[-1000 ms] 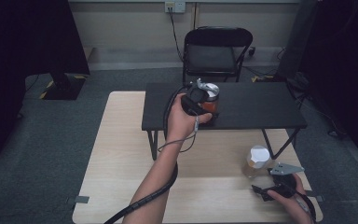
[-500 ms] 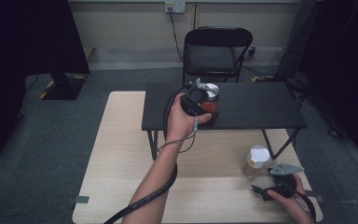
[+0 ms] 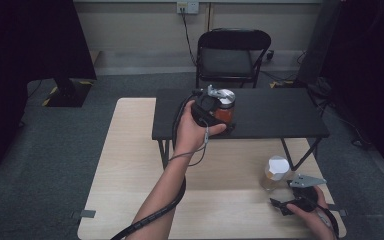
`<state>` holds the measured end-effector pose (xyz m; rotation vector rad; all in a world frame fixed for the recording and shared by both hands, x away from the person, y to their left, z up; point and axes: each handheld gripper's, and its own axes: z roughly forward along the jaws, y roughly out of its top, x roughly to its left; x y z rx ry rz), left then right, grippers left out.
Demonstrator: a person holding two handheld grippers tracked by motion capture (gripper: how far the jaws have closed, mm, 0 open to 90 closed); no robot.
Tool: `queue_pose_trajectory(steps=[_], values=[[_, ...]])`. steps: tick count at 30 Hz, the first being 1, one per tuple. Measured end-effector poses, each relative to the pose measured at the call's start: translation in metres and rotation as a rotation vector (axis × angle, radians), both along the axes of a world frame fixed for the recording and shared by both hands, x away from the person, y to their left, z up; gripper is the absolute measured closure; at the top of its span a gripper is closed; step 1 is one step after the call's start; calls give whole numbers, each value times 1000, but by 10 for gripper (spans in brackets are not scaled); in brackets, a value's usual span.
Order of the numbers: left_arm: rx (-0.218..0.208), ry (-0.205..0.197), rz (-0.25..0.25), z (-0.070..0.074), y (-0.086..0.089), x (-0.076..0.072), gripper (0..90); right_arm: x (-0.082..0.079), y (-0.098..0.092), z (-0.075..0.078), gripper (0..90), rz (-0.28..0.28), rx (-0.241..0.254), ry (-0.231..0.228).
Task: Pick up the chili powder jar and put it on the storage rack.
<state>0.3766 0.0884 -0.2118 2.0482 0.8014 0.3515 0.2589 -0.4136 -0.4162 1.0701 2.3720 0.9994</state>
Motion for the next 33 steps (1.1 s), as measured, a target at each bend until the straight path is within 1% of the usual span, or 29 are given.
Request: queue_pose_trajectory(steps=[2,5,8,12,16,23,29,33], values=[[-4,-1,-4,0,0,-2,53,0,0,0,0,1,0,-1],[-5,-4,-16,-1,1,-6,51,0,0,0,0,0,0,0],[2,-20,-18,-1,1,-10,44,0,0,0,0,1,-1,-1],[1,-30,-16,-3,4,-16,34,0,0,0,0,0,0,0],[-6,-30,-15,-5,9,-22,29,0,0,0,0,0,0,0],[2,-38,-26,-8,12,-31,20,0,0,0,0,0,0,0],[-14,-50,-40,-8,17,-39,18,0,0,0,0,0,0,0],[-28,-47,-58,-10,20,-42,16,0,0,0,0,0,0,0]])
